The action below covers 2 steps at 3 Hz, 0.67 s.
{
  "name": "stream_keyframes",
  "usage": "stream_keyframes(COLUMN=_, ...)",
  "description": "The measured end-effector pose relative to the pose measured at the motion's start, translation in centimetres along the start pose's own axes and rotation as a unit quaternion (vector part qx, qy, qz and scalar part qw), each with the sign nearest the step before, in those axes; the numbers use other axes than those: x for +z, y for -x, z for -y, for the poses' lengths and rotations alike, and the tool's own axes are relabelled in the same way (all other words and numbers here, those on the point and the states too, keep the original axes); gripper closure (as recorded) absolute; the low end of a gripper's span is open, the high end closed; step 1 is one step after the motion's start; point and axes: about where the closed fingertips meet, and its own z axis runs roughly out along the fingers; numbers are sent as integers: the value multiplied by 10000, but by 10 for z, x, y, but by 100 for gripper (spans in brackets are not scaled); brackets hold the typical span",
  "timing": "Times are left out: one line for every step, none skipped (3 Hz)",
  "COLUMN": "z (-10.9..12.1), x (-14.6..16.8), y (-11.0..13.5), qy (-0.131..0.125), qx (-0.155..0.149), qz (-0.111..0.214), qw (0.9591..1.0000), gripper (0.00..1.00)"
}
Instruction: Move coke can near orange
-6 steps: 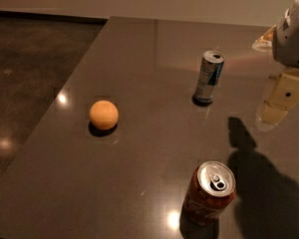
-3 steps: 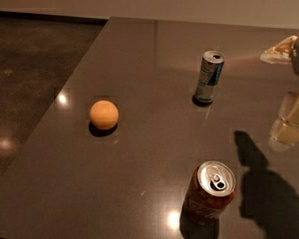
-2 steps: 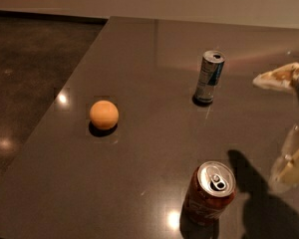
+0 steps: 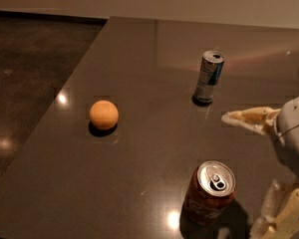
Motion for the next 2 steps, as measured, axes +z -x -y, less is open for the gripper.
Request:
stream_keyframes(z=-18, x=22, y=13, qy=191, qx=-121, qz=110, qw=9997, gripper=0)
stream_keyframes(z=-21, x=38, y=11, qy=263, qx=-43, qz=125, qw=9996, gripper=18)
